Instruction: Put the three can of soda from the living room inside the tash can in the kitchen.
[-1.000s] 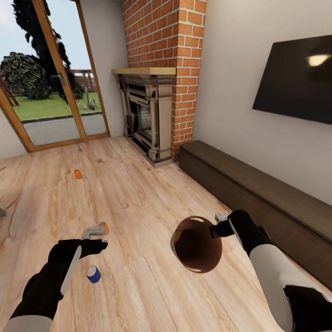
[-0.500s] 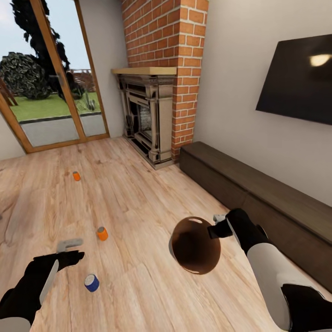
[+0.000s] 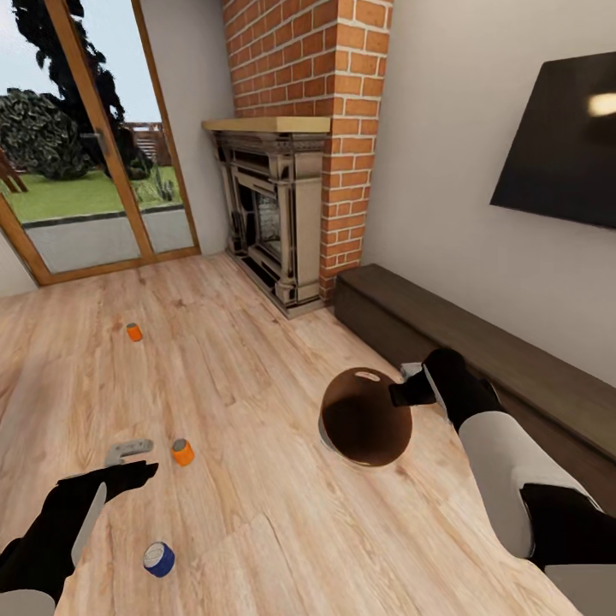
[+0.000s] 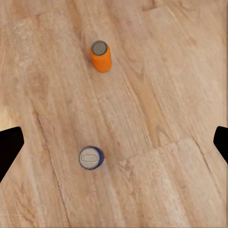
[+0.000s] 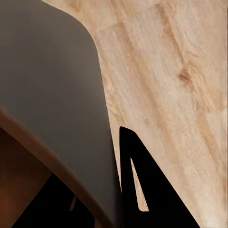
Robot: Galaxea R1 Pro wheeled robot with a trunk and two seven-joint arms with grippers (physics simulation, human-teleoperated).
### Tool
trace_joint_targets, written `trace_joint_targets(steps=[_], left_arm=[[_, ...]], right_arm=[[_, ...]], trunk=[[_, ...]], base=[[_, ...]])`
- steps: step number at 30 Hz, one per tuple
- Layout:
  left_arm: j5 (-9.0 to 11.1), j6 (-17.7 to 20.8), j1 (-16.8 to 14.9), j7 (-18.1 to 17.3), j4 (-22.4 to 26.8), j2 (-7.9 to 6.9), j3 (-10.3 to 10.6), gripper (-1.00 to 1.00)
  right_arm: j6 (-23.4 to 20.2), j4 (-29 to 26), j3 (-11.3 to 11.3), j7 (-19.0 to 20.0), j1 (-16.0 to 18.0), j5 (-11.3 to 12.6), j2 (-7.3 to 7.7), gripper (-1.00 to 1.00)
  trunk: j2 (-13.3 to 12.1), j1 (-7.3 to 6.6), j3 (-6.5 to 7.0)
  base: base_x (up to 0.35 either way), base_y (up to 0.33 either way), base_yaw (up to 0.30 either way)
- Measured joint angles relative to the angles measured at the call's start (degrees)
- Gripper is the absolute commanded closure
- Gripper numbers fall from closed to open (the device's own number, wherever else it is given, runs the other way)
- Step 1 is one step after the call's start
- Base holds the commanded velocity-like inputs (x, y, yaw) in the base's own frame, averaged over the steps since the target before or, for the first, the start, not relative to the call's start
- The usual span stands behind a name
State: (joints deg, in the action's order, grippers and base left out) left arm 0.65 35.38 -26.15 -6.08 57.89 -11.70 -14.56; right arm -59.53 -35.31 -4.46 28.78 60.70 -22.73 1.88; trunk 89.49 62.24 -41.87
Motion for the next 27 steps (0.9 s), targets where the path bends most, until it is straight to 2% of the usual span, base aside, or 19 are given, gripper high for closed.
trace_joint_targets(steps=[5, 8, 9, 10, 15, 18, 21, 24, 27], left_arm=[[-0.2, -0.7, 0.0, 0.1, -0.2, -0.21, 0.0, -1.00], [-0.4, -3.6, 0.2, 0.0, -0.9, -0.31, 0.1, -1.00], [-0.3, -5.6, 0.2, 0.0, -2.9, -0.36, 0.1, -1.00], [-0.2, -5.9, 0.2, -0.1, -3.3, -0.34, 0.1, -1.00], [-0.1, -6.8, 0.2, -0.1, -4.5, -0.10, 0.2, -1.00], [-0.1, -7.1, 0.2, 0.0, -4.9, -0.01, 0.3, -1.00], [-0.1, -7.2, 0.1, 0.0, -5.0, 0.00, 0.2, -1.00], [-0.1, -7.2, 0.1, -0.1, -5.0, -0.12, 0.1, -1.00], [-0.2, -7.2, 0.1, -0.2, -5.1, -0.30, 0.0, -1.00]], right_arm=[[-0.1, 0.1, 0.0, 0.0, 2.9, 0.3, 0.50, 1.00], [0.1, 0.2, 0.0, -0.1, 5.2, -0.1, 0.47, 1.00], [-0.4, 1.9, 0.2, 0.0, 7.3, -1.0, 0.26, 1.00], [-0.4, 1.0, 0.1, -0.1, 8.0, -1.5, 0.33, 1.00], [0.0, 1.0, -0.1, -0.1, 9.6, -5.7, 0.72, 1.00], [-0.4, 1.0, -0.2, 0.0, 10.1, -4.8, 1.99, 1.00], [-0.1, 1.0, -0.3, -0.1, 10.1, -6.4, 2.86, 1.00], [-0.2, 1.0, -0.5, 0.0, 10.5, -6.0, 4.25, 1.00], [-0.2, 1.1, -0.5, 0.0, 10.7, -6.1, 4.63, 1.00]], trunk=[[0.0, 0.00, -0.44], [0.0, 0.00, -0.69], [0.0, 0.01, -0.79], [0.0, 0.00, -0.87], [0.0, 0.00, -1.31], [0.0, 0.00, -1.56], [1.2, 0.66, -2.36], [2.4, 1.32, -3.16], [3.6, 1.98, -3.96]], base=[[0.186, 0.000, 0.000], [0.052, 0.000, 0.000], [0.019, 0.000, 0.000], [0.015, 0.000, 0.000], [0.007, 0.000, 0.000], [0.001, 0.000, 0.000], [0.000, 0.000, 0.000], [0.000, 0.000, 0.000], [0.000, 0.000, 0.000]])
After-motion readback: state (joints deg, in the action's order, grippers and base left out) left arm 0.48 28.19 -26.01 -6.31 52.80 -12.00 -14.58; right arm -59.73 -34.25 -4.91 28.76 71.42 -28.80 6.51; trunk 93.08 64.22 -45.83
